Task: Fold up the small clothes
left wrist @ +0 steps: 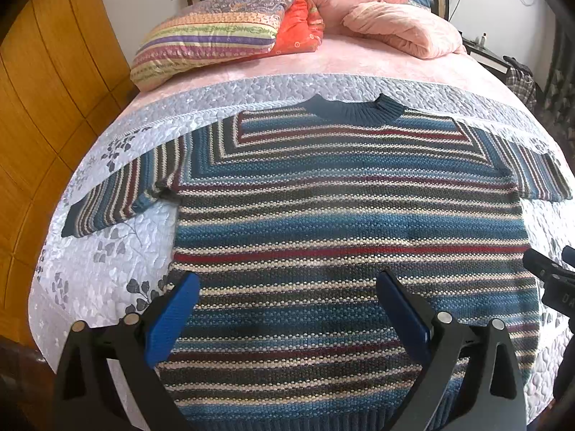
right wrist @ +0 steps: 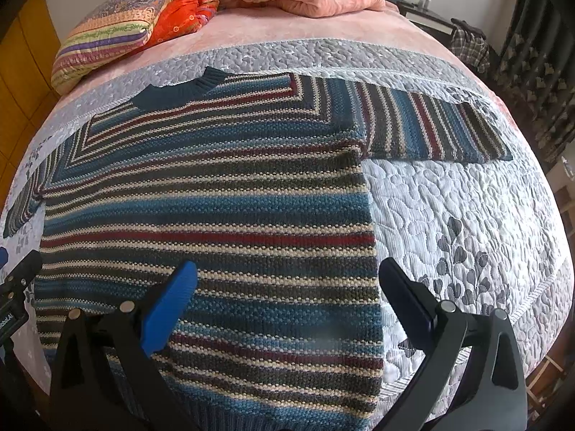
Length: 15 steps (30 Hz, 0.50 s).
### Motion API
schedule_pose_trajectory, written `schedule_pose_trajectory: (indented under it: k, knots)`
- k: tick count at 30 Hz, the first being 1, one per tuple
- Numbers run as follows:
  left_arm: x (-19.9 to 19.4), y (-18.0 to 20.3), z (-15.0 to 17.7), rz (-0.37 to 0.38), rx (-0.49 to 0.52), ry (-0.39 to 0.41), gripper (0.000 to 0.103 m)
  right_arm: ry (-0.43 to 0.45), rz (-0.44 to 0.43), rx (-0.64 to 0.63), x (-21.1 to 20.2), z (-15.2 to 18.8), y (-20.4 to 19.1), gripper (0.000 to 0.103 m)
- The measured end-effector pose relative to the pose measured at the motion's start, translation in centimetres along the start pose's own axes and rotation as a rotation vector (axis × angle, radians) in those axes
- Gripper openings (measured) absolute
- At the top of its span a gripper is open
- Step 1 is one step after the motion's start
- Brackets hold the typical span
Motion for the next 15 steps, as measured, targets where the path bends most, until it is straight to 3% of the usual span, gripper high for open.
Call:
schedule_pose_trajectory:
  k: [15]
  knots:
    - [0.4,0.4,-0.8,0.017,-0.005,0.011,0.099,0.024,-0.013,0.002,0.0,-0.8,1.0,0.100]
Point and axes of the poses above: each gripper's, at about its wrist camera, not at the fingertips, and x roughly the way its jaws point, y to its right, z to its underside, the point moved 6 cm from there along x, roughly the way its jaws point, and after that the axes turned 3 degrees about z, right-handed, at the moved point
